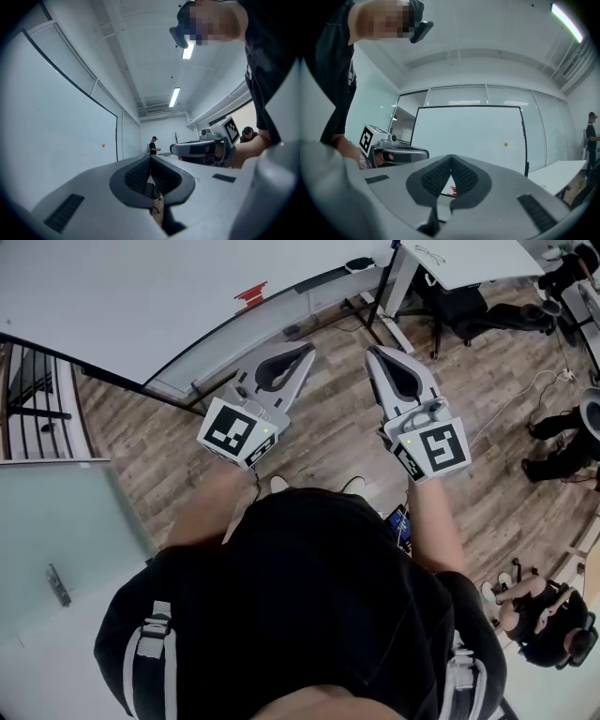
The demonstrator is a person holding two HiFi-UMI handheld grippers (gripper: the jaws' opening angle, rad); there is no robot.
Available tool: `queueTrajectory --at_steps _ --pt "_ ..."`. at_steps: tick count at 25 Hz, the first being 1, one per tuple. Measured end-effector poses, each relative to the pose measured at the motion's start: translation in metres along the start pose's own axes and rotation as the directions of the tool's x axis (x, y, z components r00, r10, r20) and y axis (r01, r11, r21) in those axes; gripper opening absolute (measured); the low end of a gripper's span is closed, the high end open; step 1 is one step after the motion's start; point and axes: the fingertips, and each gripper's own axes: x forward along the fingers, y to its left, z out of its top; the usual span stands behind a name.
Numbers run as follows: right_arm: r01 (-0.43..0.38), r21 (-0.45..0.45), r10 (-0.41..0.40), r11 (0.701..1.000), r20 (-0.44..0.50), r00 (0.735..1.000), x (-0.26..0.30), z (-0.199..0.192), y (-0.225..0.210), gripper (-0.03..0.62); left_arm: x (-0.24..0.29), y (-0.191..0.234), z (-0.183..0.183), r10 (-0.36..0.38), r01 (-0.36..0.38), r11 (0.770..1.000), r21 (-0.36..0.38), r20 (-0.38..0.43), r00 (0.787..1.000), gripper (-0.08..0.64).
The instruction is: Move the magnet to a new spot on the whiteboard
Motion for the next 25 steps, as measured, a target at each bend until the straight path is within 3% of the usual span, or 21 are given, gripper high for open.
queueTrajectory --at_steps 17,25 --pt "-0.074 0.006 0.074 0.997 0.003 0.997 -0.052 -0.01 -0.066 0.0 0.075 -0.06 0.003 0.057 -0.057 0.998 0.032 -0.011 0.998 0.005" --pt "-0.116 0.082 0.118 0.99 -0.022 0.993 -0.078 -0.033 -0.092 0.0 0.11 -0.092 -0.013 0.078 -0.077 0.997 0.025 -0.057 0.995 0.005"
